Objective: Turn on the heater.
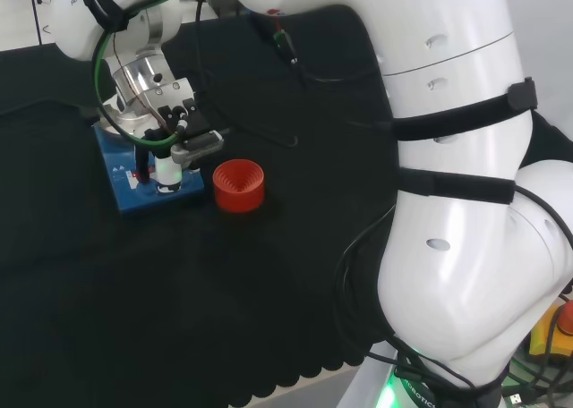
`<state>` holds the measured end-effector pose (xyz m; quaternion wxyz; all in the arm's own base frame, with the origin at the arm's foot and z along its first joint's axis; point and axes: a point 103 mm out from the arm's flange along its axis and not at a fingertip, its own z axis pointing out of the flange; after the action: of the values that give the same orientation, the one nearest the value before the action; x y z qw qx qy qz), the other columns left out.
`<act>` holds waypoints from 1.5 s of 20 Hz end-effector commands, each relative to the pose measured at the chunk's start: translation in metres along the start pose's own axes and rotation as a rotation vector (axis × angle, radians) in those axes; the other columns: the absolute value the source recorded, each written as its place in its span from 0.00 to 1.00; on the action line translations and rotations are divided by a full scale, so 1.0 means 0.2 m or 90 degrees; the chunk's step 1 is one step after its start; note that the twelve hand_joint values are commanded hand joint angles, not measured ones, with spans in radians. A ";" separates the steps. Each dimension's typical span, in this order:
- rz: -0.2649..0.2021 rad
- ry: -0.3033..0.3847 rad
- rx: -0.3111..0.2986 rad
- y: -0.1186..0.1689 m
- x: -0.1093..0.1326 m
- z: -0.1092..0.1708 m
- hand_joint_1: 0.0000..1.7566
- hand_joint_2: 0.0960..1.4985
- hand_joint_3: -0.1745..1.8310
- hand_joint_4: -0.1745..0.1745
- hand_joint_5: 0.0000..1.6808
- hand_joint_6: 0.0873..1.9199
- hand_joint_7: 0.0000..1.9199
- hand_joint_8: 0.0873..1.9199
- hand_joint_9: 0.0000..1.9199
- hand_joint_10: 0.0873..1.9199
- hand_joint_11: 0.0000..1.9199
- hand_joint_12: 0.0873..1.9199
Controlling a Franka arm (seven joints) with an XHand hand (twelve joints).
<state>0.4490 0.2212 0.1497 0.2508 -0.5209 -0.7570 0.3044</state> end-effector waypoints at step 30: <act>0.002 0.006 -0.004 -0.01 -0.03 -0.03 0.84 0.36 0.68 0.37 0.29 0.05 0.87 0.80 0.91 0.80 0.68 0.71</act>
<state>0.4505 0.2148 0.1423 0.2569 -0.5209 -0.7493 0.3182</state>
